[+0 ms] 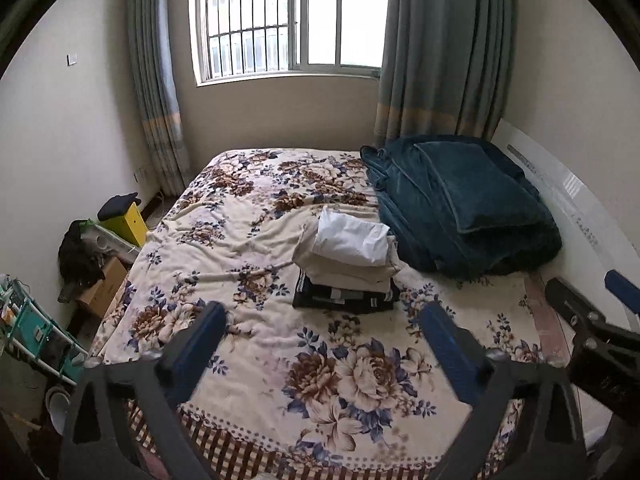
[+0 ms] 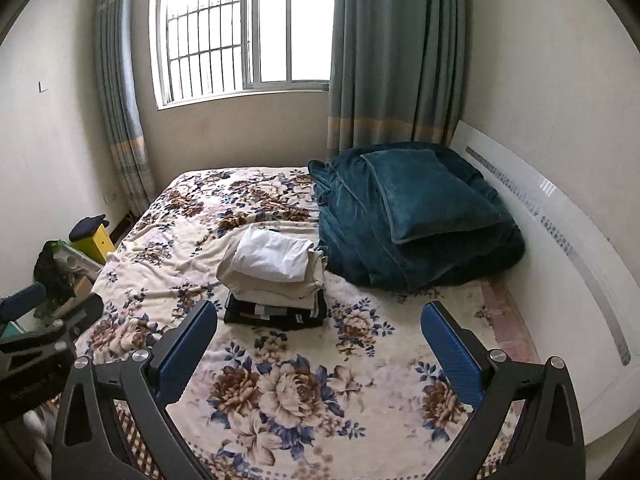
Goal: Fold small clothes
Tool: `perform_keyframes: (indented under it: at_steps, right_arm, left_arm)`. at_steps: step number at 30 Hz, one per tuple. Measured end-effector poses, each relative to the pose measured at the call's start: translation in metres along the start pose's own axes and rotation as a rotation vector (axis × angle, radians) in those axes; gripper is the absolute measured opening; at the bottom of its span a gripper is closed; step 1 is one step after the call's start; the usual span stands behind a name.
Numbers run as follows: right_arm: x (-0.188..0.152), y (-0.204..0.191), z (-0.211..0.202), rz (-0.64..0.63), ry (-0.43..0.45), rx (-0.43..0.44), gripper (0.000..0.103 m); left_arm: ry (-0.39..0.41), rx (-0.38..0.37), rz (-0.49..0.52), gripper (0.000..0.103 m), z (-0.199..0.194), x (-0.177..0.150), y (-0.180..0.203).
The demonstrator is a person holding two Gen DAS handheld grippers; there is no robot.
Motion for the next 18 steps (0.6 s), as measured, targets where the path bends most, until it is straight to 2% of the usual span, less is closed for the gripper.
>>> perform_keyframes:
  at_steps: [18]
  right_arm:
    - [0.009, 0.004, -0.005, -0.009, 0.002, 0.016, 0.103]
  left_arm:
    - [0.063, 0.029, 0.004, 0.103, -0.021, -0.001, 0.005]
Point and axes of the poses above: each gripper's, at about its wrist camera, not at the fingertips, and z roughly the way its jaws point, y to its right, x to its top, the point moved 2 cm from there along z, roughly the way its jaws point, and after that the axes turned 6 degrees about -x, right-handed, at the moved point
